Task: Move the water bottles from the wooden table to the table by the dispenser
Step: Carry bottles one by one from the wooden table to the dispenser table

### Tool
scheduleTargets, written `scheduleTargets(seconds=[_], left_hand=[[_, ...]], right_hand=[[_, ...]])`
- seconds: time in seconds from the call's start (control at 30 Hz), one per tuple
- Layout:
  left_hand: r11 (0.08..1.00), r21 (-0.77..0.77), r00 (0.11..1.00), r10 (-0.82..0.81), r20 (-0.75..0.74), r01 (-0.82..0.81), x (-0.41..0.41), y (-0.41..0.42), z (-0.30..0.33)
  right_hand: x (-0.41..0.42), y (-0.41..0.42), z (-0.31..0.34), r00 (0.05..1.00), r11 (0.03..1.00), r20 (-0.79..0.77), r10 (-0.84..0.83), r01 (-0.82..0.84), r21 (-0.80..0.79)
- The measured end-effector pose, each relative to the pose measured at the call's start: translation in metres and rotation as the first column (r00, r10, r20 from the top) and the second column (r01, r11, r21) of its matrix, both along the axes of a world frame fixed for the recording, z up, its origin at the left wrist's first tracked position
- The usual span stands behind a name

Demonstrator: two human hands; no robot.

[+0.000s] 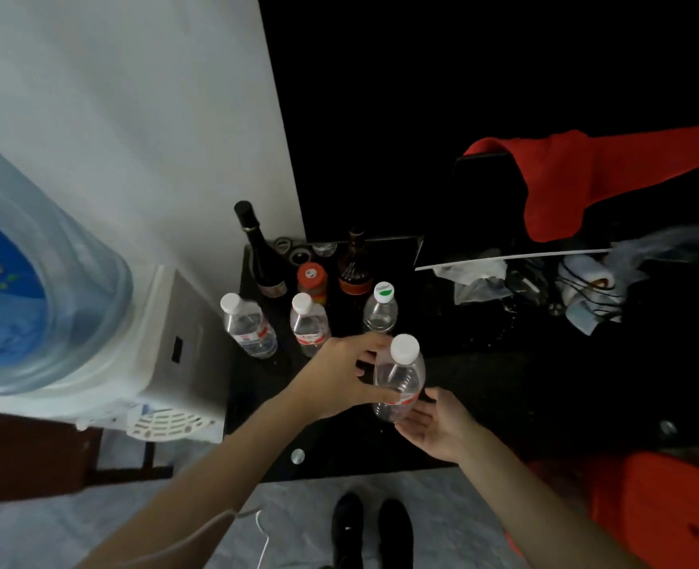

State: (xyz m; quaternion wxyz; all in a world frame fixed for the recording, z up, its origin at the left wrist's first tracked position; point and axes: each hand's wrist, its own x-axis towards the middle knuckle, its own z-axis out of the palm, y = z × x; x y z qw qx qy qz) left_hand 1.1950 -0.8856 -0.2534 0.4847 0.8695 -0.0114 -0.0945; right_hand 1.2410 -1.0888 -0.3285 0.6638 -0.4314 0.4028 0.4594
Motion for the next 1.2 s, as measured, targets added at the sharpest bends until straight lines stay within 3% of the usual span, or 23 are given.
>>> scheduleTargets(seconds=[0.47,0.73,0.9,1.07,1.2], left_hand=[[0.972,0.232,0.996,0.05,-0.076,-0.031,0.001,-0.011,-0.067],[0.978,0.197,0.993,0.09,-0.073,-0.074,-0.011,-0.016,-0.082],[0.957,0.289,0.991,0.059,-0.118,-0.022,-0.01,-0.021,-0.076],[0.902,0.43,0.982,0.049,-0.182,0.034,-0.013,-0.02,-0.059],[0.824,0.566,0.992,0.08,-0.098,-0.01,-0.022,-0.018,-0.03]], right_hand=[[0.036,0.001,-0.06,0.979,0.973,-0.033,0.202,-0.204,-0.106],[0.038,-0.005,-0.072,0.97,0.967,0.0,0.244,-0.243,-0.079],[0.038,-0.007,-0.066,0.944,0.941,0.056,0.325,-0.318,-0.114],[0.045,-0.002,-0.048,0.831,0.847,0.218,0.512,-0.446,-0.29],[0.05,-0.004,-0.009,0.639,0.73,0.374,0.671,-0.484,-0.482]])
